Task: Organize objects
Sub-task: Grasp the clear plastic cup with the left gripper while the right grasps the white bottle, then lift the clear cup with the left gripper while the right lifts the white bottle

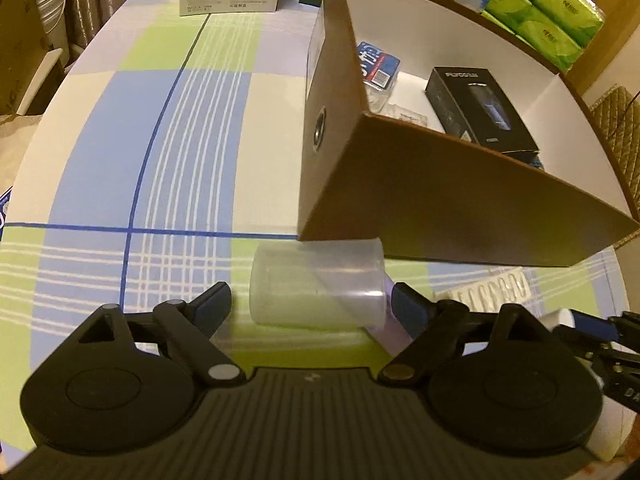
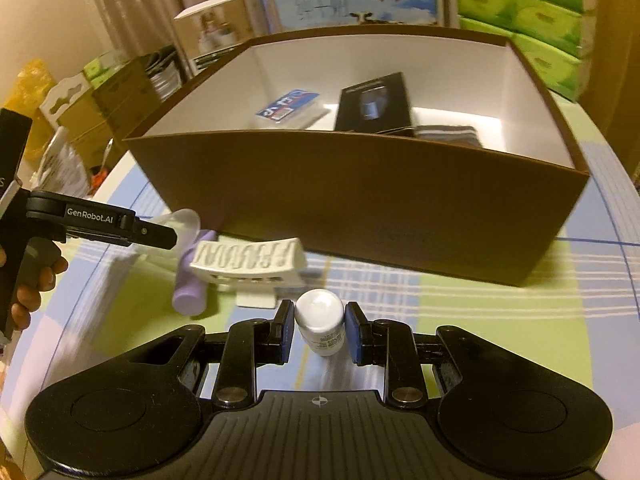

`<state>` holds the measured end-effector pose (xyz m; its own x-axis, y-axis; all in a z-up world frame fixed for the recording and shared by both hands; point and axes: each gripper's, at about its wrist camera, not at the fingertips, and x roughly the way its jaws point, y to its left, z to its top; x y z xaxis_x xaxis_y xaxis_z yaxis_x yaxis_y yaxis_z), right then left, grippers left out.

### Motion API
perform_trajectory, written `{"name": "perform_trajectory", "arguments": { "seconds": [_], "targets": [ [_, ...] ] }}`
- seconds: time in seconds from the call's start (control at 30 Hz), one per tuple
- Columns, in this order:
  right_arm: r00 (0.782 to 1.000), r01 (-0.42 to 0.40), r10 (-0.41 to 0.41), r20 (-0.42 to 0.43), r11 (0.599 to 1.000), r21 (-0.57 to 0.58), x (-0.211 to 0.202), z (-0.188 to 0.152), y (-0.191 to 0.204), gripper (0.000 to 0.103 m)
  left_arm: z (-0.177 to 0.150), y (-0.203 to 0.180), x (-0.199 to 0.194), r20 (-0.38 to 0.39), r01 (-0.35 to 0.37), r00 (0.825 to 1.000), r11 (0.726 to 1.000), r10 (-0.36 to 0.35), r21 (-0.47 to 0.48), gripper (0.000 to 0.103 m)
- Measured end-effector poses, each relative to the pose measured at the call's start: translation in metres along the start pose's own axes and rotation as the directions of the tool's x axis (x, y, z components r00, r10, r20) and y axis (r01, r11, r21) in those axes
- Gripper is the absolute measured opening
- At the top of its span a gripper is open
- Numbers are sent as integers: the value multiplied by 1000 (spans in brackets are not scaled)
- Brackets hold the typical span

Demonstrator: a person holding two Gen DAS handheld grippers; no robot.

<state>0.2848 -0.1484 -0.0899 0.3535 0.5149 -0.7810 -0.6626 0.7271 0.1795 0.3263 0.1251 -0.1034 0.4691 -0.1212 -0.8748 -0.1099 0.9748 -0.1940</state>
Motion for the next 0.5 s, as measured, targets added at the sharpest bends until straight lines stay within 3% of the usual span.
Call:
{"name": "perform_trajectory", "arguments": {
  "seconds": [0.13,0.27,0.5],
  "targets": [
    [1000,10,-11,3,1000,14,-3,-1,-5,24,2,0,6,-5,1,1000,1000,-1,5,81],
    [1000,19,-19,4,1000,15,-5,-2,-5,24,2,-1,9,-5,3,1000,1000,-3,19,68],
    [1000,26,-27,8,1000,15,-11,-3,-6,24,-7,-1,2,19,-18,1000,999,18,32,68]
  ]
}}
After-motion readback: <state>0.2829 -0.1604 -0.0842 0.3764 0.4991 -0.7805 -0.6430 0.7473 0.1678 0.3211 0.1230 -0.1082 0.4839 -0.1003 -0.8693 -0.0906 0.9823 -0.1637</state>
